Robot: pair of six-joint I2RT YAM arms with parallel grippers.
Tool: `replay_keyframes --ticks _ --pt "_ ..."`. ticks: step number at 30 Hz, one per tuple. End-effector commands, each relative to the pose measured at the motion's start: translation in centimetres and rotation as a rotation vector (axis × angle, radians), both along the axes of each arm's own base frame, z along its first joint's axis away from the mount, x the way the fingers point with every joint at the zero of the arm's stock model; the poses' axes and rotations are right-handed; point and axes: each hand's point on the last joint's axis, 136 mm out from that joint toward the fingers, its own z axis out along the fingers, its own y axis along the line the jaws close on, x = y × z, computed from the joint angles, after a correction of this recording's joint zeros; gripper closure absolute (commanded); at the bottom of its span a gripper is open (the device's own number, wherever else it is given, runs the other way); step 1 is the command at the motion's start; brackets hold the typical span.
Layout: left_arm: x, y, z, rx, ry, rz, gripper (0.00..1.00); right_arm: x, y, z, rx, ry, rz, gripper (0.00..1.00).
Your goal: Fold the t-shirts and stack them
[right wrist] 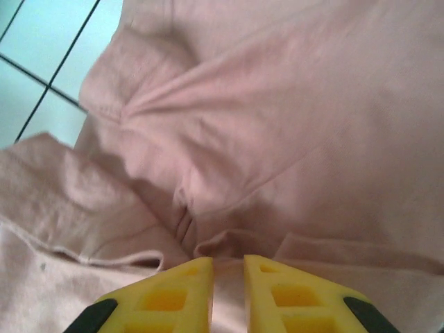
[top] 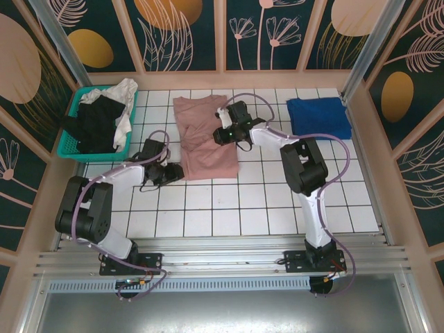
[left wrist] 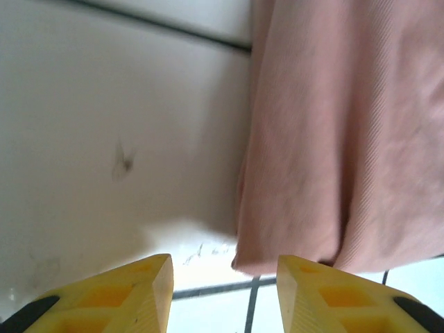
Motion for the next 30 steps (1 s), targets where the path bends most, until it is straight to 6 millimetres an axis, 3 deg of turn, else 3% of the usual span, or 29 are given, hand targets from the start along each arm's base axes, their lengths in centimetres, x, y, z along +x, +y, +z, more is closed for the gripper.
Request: replay_keyframes --ticks 1,4,8,12,15,20,24,28,30 --pt "0.1 -1.3 0.5 -0.091 -0.043 0.008 0.57 2.3 -1.3 -1.4 0.005 0.041 -0.072 0.81" --pt "0.1 -2.0 0.5 -0.122 -0.057 0.002 0.56 3.4 -1.4 -2.1 0.016 0.061 -0.085 0.82" --pt "0.7 -2.1 0.1 -0.12 -0.066 0.001 0.57 3.5 -1.7 1.2 -0.001 -0.021 -0.104 0.82" --pt "1.1 -3.1 -0.5 -0.169 -0.057 -0.015 0.7 0.7 -0.9 5.2 -0.019 -0.155 -0.078 0.7" --pt "1.0 -3.1 -1.2 -0.161 -0.039 -0.021 0.82 -2.2 0.8 5.6 -0.074 -0.261 -0.025 0.59" --pt "1.1 -2.9 -0.8 -0.15 -0.058 -0.024 0.99 -5.4 4.1 2.9 -0.121 -0.286 0.127 0.52" --pt "1.1 -2.9 -0.5 -0.147 -0.065 -0.028 1.0 -6.4 5.5 -0.3 -0.119 -0.233 0.214 0.52" --pt "1.0 -2.7 0.6 -0.14 -0.086 -0.04 1.0 -4.8 4.2 -3.3 -0.149 -0.201 0.163 0.55" --pt "1.0 -2.6 1.3 -0.127 -0.096 -0.047 1.0 -3.3 3.0 -4.5 -0.084 -0.148 0.107 0.57"
